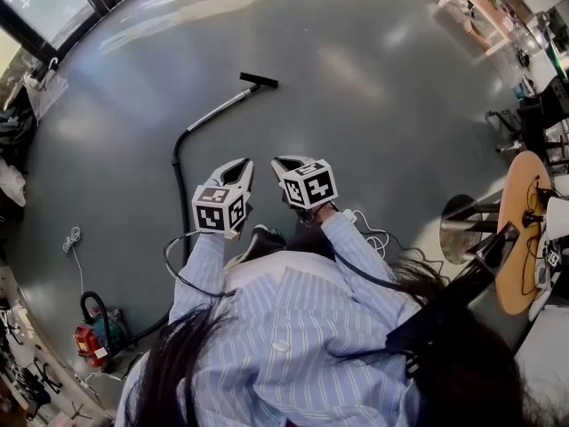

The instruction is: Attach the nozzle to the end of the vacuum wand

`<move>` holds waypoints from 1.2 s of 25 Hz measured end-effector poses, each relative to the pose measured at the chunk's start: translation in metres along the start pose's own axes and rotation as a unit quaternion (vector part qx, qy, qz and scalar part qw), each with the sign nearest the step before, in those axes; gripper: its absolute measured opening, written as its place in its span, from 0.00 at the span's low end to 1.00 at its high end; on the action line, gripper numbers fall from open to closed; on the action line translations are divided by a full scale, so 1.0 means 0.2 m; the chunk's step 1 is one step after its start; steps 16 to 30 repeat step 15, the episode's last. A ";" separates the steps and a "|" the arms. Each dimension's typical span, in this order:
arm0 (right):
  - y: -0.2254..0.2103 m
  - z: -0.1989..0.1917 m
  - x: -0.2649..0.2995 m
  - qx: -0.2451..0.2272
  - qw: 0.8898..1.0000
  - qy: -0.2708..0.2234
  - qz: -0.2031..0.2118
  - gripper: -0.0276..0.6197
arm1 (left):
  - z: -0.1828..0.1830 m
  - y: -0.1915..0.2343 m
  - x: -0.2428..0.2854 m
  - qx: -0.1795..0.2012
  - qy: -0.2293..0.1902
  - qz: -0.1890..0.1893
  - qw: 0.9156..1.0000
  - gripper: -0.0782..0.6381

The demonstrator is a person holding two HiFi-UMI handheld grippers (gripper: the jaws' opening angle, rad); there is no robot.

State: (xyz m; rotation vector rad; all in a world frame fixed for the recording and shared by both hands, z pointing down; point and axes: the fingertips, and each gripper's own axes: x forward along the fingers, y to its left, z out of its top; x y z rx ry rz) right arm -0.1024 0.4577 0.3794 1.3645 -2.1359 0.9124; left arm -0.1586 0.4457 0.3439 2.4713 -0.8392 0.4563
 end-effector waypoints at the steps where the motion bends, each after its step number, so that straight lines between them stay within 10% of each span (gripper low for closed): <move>1: 0.00 -0.01 0.00 0.000 1.000 0.002 0.000 0.06 | 0.00 0.00 0.00 0.000 0.001 0.001 1.000 0.13; 30: 0.04 -0.04 0.01 -0.003 1.000 0.006 0.002 0.06 | -0.04 0.01 -0.03 0.001 0.004 0.002 1.000 0.13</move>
